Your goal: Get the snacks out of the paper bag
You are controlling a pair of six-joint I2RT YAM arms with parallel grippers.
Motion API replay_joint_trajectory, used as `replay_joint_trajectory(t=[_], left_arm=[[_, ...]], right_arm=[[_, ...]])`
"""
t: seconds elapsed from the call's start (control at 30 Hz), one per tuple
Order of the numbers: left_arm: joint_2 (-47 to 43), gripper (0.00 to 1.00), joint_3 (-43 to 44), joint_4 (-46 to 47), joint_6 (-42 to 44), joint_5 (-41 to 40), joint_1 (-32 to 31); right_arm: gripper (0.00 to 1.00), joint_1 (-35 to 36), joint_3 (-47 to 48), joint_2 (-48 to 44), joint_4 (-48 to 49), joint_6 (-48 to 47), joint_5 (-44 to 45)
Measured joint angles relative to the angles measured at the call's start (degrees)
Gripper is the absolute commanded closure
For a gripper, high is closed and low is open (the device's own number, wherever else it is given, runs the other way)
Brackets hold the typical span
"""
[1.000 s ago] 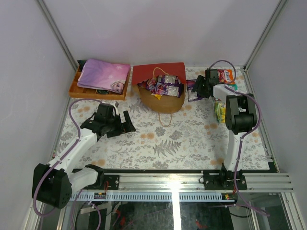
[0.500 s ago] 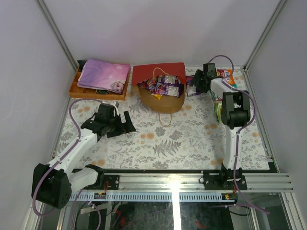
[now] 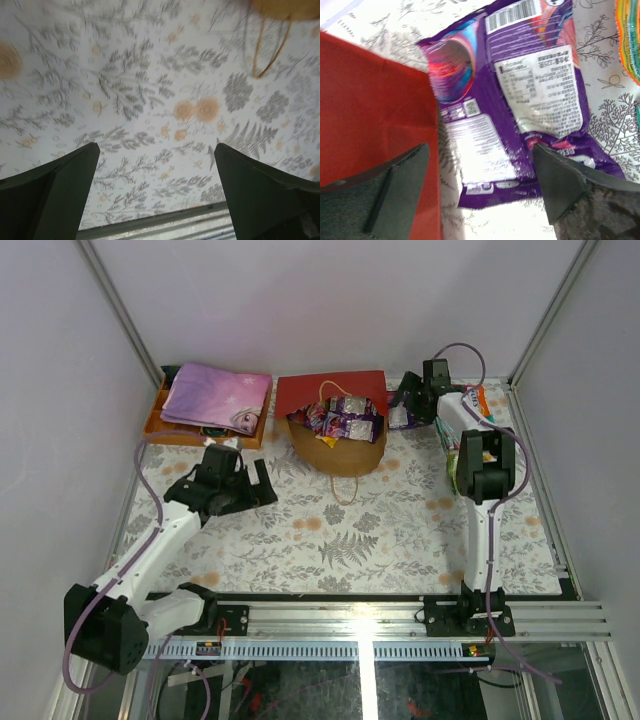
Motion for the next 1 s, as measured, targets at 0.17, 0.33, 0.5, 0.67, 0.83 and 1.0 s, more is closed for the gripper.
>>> replay_joint_trajectory(t=[0.17, 0.33, 0.5, 0.67, 0.83, 1.0], left_arm=[[2.0, 0.00, 14.3, -2.6, 0.7, -8.1, -2.8], [9.6, 0.07, 31.7, -2.6, 2.9, -13.7, -8.5], [23.2, 0.05, 49.9, -2.4, 11.2, -13.2, -12.5], [33.7, 0.06, 60.8, -2.8, 21.1, -11.5, -11.8], [40.4, 0.10, 65.1, -3.0, 29.3, -7.4, -9.9], [44.0, 0.27, 66.2, -3.1, 33.5, -6.0, -9.8]], right_arm=[[0.01, -0.4, -8.9, -9.7, 3.3, 0.1, -3.8], [0.01, -2.5, -24.5, -26.1, 13.9, 3.7, -10.8], [0.00, -7.1, -40.7, -39.1, 23.5, 7.6, -15.1], [0.00, -7.4, -55.9, -47.4, 29.8, 10.9, -19.3], [0.00, -7.1, -61.4, -50.4, 31.3, 12.2, -22.8], [0.01, -7.1, -61.4, -52.7, 32.7, 12.2, -24.3]])
